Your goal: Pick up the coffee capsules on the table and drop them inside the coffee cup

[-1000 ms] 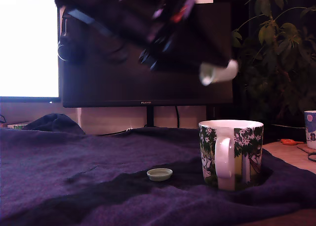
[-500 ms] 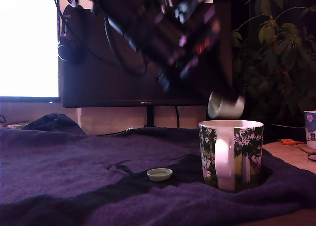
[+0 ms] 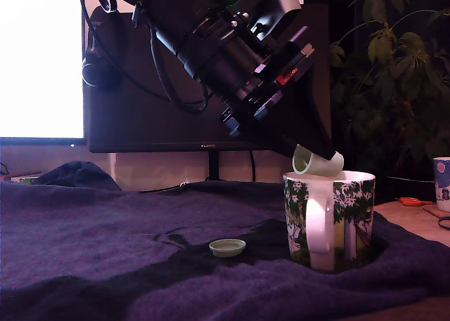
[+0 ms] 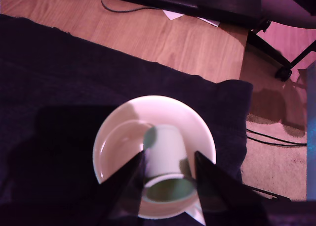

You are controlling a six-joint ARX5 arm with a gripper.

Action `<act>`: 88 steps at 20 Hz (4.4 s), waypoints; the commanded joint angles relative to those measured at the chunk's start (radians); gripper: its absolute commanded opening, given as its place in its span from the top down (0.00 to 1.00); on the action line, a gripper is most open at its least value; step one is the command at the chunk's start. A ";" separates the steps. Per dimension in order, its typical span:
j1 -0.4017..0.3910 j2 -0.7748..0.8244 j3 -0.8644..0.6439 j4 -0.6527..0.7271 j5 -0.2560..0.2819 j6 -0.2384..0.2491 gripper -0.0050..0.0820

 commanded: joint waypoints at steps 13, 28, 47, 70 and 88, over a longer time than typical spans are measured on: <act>-0.006 0.013 0.022 0.003 0.018 0.011 0.43; 0.133 -0.143 0.005 -0.088 0.087 0.018 0.96; 0.466 -0.484 -0.388 -0.131 0.081 -0.063 0.96; 0.415 -0.497 -0.476 0.022 0.053 -0.204 0.85; 0.153 -0.654 -0.702 0.357 -0.419 -0.443 0.25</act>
